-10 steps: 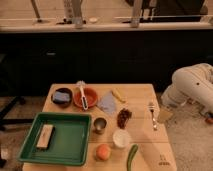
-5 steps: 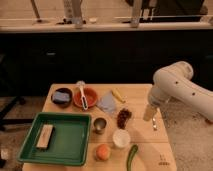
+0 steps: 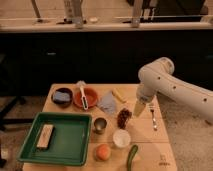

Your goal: Wipe tray with brush

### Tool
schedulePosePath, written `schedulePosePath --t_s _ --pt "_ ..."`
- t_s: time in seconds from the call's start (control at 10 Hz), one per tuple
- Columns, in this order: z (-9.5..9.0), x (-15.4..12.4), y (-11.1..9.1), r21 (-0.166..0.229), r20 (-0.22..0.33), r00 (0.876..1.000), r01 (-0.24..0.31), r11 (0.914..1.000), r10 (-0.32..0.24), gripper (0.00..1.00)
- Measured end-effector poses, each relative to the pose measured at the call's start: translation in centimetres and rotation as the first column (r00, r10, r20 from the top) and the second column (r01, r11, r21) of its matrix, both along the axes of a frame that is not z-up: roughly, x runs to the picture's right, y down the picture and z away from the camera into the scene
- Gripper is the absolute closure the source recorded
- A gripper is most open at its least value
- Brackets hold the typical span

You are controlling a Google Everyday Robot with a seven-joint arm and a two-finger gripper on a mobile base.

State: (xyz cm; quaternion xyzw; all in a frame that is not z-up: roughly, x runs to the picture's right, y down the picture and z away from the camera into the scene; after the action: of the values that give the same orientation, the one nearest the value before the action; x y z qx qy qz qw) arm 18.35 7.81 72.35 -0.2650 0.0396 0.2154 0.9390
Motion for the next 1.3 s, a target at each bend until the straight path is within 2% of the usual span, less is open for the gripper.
schedulePosePath --t_s 0.6,0.7,0.9,1.0,1.3 --pt "0.1 0.0 0.0 0.001 -0.006 1.000 -0.007 1.0000 0.007 0.20" --pt "0.5 -0.2 0.0 0.003 -0.031 0.999 -0.026 0.9997 0.026 0.20" --pt "1.5 -2.4 0.2 0.002 -0.073 0.991 -0.109 0.9940 0.109 0.20" --pt "1.8 -2.8 0.1 0.008 -0.086 0.988 -0.129 0.9916 0.129 0.20" --pt "2.5 -4.9 -0.7 0.040 -0.105 0.972 -0.208 0.9773 0.211 0.20"
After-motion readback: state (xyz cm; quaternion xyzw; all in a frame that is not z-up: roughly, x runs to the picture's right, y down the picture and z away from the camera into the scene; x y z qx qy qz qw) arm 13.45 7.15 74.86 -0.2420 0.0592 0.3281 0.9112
